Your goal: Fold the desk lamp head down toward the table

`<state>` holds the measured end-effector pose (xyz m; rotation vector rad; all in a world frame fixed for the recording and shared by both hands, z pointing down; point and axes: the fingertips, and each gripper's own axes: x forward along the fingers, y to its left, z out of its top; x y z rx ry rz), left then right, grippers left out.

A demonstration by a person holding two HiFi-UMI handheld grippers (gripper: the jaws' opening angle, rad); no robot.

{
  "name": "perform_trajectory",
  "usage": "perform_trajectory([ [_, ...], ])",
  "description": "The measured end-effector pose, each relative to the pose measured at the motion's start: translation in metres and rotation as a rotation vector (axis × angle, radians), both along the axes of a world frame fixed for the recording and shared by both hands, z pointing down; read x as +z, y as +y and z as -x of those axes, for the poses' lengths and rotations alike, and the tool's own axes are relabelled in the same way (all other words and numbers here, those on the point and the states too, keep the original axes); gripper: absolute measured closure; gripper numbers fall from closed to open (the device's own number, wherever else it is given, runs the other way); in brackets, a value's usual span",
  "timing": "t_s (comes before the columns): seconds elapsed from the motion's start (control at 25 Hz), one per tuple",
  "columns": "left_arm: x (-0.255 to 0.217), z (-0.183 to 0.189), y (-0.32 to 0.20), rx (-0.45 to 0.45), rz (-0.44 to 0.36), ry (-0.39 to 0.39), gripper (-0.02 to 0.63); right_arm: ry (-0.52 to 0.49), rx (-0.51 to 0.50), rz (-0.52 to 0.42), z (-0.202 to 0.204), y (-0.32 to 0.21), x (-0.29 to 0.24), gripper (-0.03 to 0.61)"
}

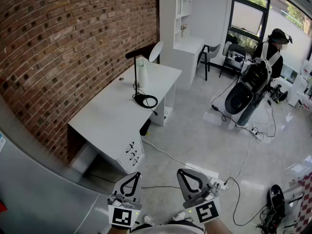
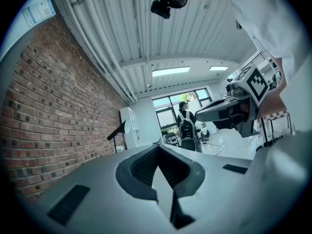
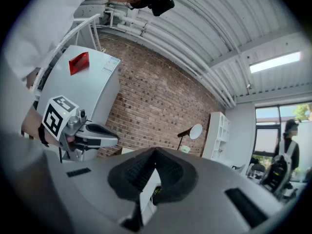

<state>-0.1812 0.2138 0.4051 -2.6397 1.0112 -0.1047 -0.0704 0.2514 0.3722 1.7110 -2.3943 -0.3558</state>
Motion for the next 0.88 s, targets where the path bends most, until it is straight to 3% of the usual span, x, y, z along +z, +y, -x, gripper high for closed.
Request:
perform_trajectory([
  [0.12, 0.002, 0.002, 0.003, -0.008, 0.024, 0.025, 0.606, -0.004, 0.001, 0.006, 0.002, 0.004, 0.002, 0.56],
  [0.56, 0.008, -0.005, 0.006, -0.015, 0.027, 0.005, 0.607, 0.023, -0.021, 0.011, -0.003, 0.005, 0.005, 0.56],
  [0.88, 0.014, -0.032, 0.003, -0.061, 0.095, 0.054, 0.606, -0.002, -0.028, 0.007, -0.039, 0.011, 0.004, 0.56],
])
